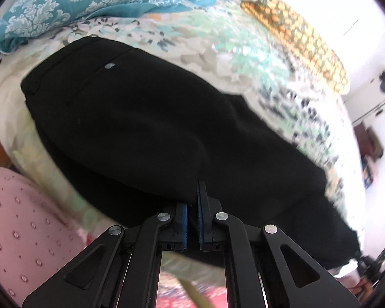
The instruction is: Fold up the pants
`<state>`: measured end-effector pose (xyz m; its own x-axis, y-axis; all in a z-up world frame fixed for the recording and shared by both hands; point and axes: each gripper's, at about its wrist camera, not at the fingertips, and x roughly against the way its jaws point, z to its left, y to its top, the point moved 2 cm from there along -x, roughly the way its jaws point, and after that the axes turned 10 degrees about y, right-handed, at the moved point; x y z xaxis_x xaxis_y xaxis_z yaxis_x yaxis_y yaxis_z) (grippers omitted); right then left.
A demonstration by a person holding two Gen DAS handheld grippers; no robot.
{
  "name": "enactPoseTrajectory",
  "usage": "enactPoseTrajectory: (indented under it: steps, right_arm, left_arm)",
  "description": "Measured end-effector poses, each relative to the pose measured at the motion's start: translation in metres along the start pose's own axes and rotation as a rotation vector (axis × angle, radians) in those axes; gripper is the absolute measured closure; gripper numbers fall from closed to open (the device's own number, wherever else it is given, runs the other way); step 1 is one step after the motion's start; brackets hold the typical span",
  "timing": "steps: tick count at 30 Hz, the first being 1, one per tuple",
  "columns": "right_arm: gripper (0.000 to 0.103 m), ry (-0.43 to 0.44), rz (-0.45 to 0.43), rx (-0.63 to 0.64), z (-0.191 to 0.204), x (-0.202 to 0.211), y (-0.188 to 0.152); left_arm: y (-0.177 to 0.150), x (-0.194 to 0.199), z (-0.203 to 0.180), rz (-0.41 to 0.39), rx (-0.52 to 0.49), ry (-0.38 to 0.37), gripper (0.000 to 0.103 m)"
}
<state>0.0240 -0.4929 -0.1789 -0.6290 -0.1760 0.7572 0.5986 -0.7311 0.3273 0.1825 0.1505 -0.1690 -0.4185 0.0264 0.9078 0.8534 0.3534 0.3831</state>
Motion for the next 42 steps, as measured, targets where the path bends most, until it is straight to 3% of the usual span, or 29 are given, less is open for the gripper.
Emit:
enactPoseTrajectory:
  steps: [2,10,16,27,31,34,39,42]
  right_arm:
    - [0.091,0.004,-0.003,-0.018,-0.003,-0.001,0.002]
    - [0.092,0.001,-0.030,-0.038,-0.008,0.010,0.006]
    - [0.092,-0.051,0.054,-0.031,-0.012,-0.005,0.005]
    - [0.092,-0.113,0.090,-0.033,-0.015,-0.015,0.002]
    - [0.091,-0.100,0.081,-0.025,-0.015,-0.012,0.001]
    - [0.092,-0.136,0.048,0.028,-0.007,-0.003,-0.001]
    - [0.092,-0.181,0.088,-0.041,-0.025,-0.010,-0.002]
    - [0.092,-0.207,0.088,-0.019,-0.023,-0.011,0.001]
  left_arm:
    - [-0.003,-0.006,0.003,0.036,0.037,-0.010,0.099]
    - [-0.003,0.011,0.019,0.036,0.111,-0.048,0.099]
    - [-0.009,-0.001,0.027,0.087,0.092,0.031,0.099]
    - [-0.007,-0.004,0.017,0.099,0.027,0.104,0.099]
    - [-0.007,-0.004,0.020,0.101,0.029,0.104,0.099]
    - [-0.008,0.000,0.022,0.098,0.029,0.091,0.099]
    - [-0.011,-0.008,0.012,0.118,-0.003,0.099,0.099]
    - [-0.012,-0.011,0.012,0.136,-0.009,0.099,0.098]
